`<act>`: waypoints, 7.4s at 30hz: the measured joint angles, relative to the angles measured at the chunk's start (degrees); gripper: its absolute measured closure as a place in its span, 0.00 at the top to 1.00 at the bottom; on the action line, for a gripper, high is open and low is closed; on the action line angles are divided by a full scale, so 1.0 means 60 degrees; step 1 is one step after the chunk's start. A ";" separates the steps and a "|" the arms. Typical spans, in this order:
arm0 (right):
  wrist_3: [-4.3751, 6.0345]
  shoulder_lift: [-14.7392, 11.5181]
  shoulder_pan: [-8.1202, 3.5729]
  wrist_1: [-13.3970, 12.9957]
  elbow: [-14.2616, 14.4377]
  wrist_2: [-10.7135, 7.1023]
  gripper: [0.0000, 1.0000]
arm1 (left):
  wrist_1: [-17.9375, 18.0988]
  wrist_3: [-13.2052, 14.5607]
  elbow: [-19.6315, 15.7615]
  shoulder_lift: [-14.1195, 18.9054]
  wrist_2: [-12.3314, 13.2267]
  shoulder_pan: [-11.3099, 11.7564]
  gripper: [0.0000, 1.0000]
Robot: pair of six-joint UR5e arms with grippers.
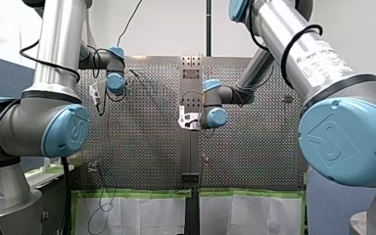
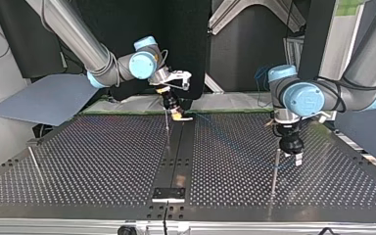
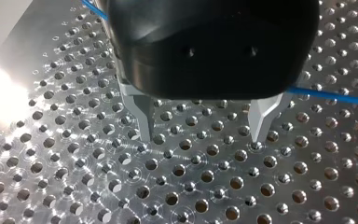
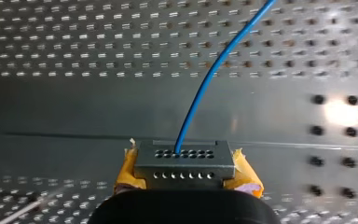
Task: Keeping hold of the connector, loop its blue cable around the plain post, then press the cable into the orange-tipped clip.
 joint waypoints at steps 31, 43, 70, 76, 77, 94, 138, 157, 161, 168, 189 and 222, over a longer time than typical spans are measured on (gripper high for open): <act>-0.0225 0.0978 0.0169 -0.0958 0.0758 0.0256 0.00 | 0.0183 -0.0418 0.0154 -0.0584 0.0463 -0.0057 1.00; -0.0109 0.1484 0.0173 -0.1415 0.1005 0.0344 0.00 | 0.0156 -0.0432 0.0153 -0.0584 0.0371 -0.0081 1.00; 0.0025 0.3898 -0.0329 -0.2687 0.1010 0.1511 0.00 | 0.0140 -0.0564 0.0146 -0.0585 0.0351 -0.0052 1.00; 0.0037 0.4465 -0.0558 -0.2881 0.1117 0.1809 0.00 | 0.0151 -0.0569 0.0148 -0.0585 0.0351 -0.0022 1.00; 0.0039 0.4588 -0.0605 -0.2964 0.1155 0.1845 0.00 | 0.0153 -0.0571 0.0149 -0.0585 0.0351 -0.0016 1.00; -0.0051 0.4751 -0.1027 -0.3725 0.1704 0.2240 0.00 | 0.0175 -0.0588 0.0147 -0.0585 0.0351 0.0021 1.00; -0.0402 0.2163 -0.1325 -0.6215 0.4714 0.2341 0.00 | 0.0000 -0.0636 0.0155 -0.0585 0.0175 0.0196 1.00; -0.0209 0.2151 -0.1532 -0.7584 0.5139 0.1471 0.00 | -0.0181 -0.0763 0.0149 -0.0581 0.0138 0.0143 1.00; -0.0143 0.2150 -0.1611 -0.7615 0.5139 0.1451 0.00 | -0.0210 -0.1084 0.0146 -0.0576 0.0381 0.0175 1.00; -0.0122 0.2150 -0.1695 -0.7626 0.5142 0.1436 0.00 | -0.0384 -0.1752 0.0025 -0.0557 0.1029 0.0409 1.00; -0.0064 0.2150 -0.1732 -0.7755 0.5129 0.1288 0.00 | 0.0011 -0.3736 -0.0601 -0.0340 0.1971 0.1377 1.00; -0.0044 0.2150 -0.1733 -0.7775 0.5112 0.1197 0.00 | 0.0545 -0.5192 -0.1812 0.0507 0.2435 0.1472 1.00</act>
